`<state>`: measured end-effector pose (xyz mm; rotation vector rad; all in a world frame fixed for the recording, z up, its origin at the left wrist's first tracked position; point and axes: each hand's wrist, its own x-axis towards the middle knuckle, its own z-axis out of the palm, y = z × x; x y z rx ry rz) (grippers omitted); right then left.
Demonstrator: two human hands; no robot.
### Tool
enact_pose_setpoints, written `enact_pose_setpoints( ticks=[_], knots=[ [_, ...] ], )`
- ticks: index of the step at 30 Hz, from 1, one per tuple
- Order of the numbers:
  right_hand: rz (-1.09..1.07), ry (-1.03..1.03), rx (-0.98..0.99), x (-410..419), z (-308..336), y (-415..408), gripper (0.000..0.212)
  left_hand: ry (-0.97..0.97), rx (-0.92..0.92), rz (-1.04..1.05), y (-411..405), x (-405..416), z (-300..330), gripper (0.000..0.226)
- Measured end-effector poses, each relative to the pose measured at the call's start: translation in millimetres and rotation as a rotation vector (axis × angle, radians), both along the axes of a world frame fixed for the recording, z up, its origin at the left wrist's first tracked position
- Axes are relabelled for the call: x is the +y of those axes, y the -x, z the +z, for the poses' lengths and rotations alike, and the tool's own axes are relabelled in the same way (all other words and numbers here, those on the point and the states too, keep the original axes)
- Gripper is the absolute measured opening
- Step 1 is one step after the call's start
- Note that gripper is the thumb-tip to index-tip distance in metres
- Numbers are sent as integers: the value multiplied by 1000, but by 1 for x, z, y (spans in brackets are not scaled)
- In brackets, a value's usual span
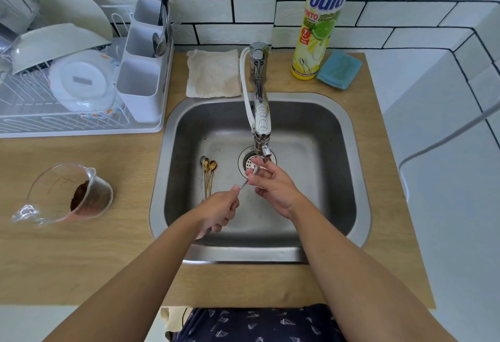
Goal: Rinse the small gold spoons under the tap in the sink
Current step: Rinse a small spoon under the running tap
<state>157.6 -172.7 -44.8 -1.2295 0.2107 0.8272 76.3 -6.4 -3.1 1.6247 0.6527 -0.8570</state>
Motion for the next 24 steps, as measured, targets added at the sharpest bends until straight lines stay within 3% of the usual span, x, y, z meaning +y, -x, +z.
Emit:
enact_pose_setpoints(
  ticks=[5,8,11,14,16,19,20,23,24],
  knots=[
    [-81,187,-118,2,-2,-3,8,-168,-135,-51,-1,-3,-7,57],
    [-23,238,-165,1,-1,-1,19,-204,-169,-65,-1,-6,-8,48],
    [134,293,-257,4,-1,5,43,-237,-192,-62,1,-8,-8,43],
    [27,326,-274,6,3,1,19,-234,-210,-71,1,-9,-6,43],
    [21,340,-283,8,7,1,22,-240,-225,-75,0,-10,-4,43],
    [167,376,-343,9,5,4,52,-233,-240,-67,-1,-10,-1,44],
    [182,415,-372,10,6,4,51,-225,-240,-64,0,-9,-1,44],
    [-27,448,-396,7,7,-2,10,-200,-240,-60,1,-9,2,43],
    [-64,466,-403,4,6,-3,18,-191,-240,-55,1,-9,3,43]
  ],
)
